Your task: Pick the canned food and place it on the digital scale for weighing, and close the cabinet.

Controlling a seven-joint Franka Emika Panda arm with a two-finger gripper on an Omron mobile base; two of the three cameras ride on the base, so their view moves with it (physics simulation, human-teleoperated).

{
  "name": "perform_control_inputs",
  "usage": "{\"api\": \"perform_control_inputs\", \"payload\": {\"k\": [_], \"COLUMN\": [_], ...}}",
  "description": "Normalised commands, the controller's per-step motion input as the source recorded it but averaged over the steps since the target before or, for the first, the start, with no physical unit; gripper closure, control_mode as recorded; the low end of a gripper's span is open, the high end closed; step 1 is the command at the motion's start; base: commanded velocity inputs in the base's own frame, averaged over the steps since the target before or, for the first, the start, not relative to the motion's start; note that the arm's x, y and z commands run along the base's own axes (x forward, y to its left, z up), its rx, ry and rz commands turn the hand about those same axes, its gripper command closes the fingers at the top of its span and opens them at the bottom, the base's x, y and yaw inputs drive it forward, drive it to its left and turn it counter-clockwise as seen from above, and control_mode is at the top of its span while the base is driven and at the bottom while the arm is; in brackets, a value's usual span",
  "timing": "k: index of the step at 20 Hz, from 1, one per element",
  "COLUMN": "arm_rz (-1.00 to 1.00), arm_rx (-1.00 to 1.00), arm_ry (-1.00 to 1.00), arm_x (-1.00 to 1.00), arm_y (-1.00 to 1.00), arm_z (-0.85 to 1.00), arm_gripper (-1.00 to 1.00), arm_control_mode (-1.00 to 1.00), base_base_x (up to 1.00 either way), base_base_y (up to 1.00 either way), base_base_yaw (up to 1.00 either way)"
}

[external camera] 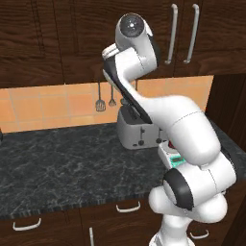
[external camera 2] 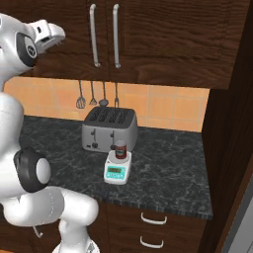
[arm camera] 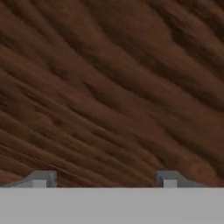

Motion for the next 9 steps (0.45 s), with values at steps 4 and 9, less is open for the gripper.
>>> {"api": "perform_control_inputs", "payload": {"k": [4, 9], "arm_rz": [0.18, 0.04], "arm_rx": [0.44, 0.26], "arm_ry": [-0.06, -0.30], "arm_x": [0.78, 0.72], "arm_y": [-0.51, -0.12], "arm_z": [-0.47, -0.89], "arm_gripper": [-1.00, -1.00], "arm_control_mode": [-1.00, -1.00], "base_base_x": [0.00, 0.00], "base_base_y": [0.00, 0.00], "base_base_yaw": [0.00, 0.00]}}
